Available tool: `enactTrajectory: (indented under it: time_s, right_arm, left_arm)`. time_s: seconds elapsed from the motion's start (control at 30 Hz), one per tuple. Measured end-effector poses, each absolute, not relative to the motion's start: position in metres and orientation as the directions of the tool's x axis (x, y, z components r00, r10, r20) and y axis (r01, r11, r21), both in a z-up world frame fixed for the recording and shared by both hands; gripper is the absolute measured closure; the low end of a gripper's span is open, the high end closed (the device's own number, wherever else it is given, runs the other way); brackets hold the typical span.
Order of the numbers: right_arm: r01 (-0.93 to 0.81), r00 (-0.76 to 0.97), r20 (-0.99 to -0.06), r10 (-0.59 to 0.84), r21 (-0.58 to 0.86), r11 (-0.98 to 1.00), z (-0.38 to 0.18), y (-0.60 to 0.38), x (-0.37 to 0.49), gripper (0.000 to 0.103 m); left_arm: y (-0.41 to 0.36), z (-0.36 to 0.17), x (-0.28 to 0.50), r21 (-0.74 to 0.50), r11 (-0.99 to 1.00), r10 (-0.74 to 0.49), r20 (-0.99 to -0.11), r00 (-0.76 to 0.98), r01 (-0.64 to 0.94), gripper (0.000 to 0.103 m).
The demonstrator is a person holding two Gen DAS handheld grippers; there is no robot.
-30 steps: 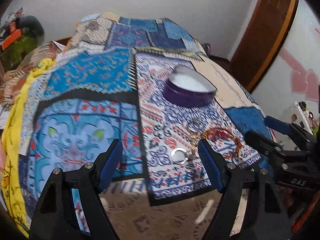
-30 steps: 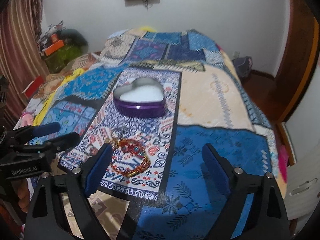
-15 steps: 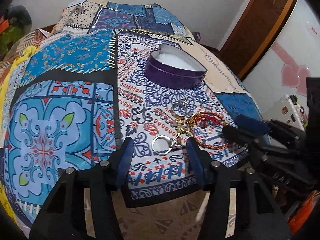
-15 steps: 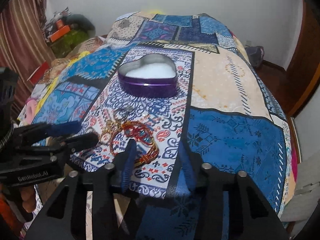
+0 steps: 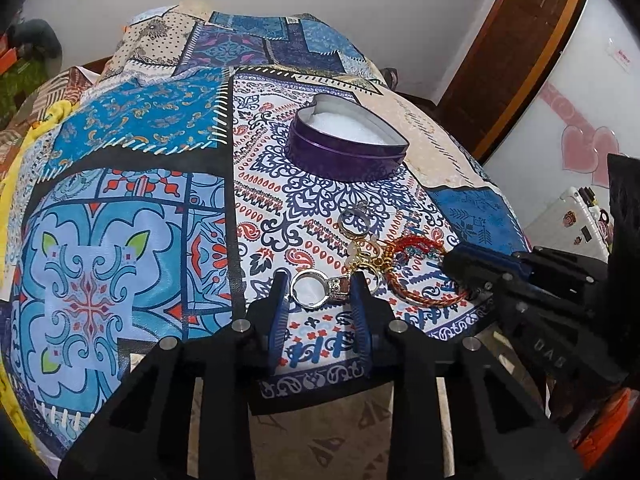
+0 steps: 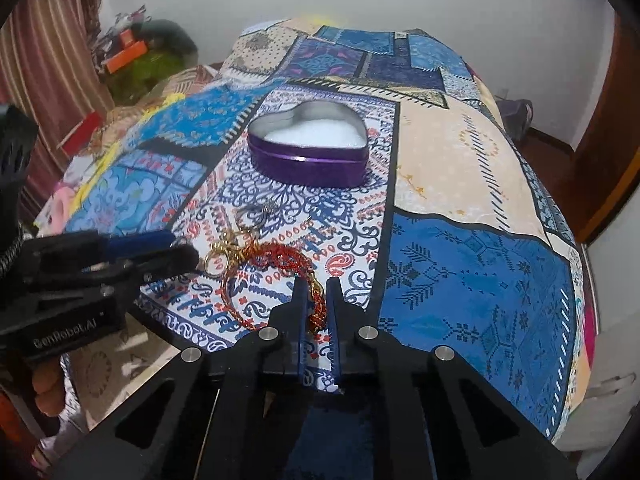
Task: Organize jewelry
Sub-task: 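Grasp the silver ring with the left tool while the right tool grasps the red-gold bracelet, then carry the silver ring with the left tool while the right tool carries the bracelet over the tin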
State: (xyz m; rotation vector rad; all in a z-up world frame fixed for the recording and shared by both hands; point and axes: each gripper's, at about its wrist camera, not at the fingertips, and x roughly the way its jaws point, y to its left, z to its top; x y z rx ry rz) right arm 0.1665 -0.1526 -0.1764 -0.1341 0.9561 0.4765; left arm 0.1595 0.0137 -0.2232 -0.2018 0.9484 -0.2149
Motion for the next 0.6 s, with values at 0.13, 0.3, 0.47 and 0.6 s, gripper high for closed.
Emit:
enactTrajectory:
  time_s: [0.13, 0.3, 0.47, 0.6]
  right_arm:
    - [-0.431, 0.507, -0.79, 0.344, 0.114, 0.895, -0.166, -0.157, 0.163, 0.096]
    - [-0.419, 0.547, -0.759, 0.353, 0.117, 0.901, -0.148, -0.161, 0.16, 0.096]
    - [-0.413, 0.585, -0.727, 0.36, 0.115, 0.904, -0.133, -0.163, 0.155, 0.096]
    - [-0.419, 0.606, -0.706, 0.365, 0.107, 0.902, -0.122, -0.166, 0.155, 0.096]
  left_arm:
    - [0.018, -0.213, 0.155, -0.259, 0.962, -0.257, -0.765, 0.591, 0.083, 0.073]
    - [0.019, -0.194, 0.149, -0.225, 0.971, -0.226, -0.741, 0.632, 0.083, 0.073]
    - [0.02, -0.175, 0.145, -0.204, 0.975, -0.207, -0.715, 0.668, 0.084, 0.073]
    - [0.02, -0.161, 0.142, -0.188, 0.979, -0.194, -0.695, 0.692, 0.085, 0.073]
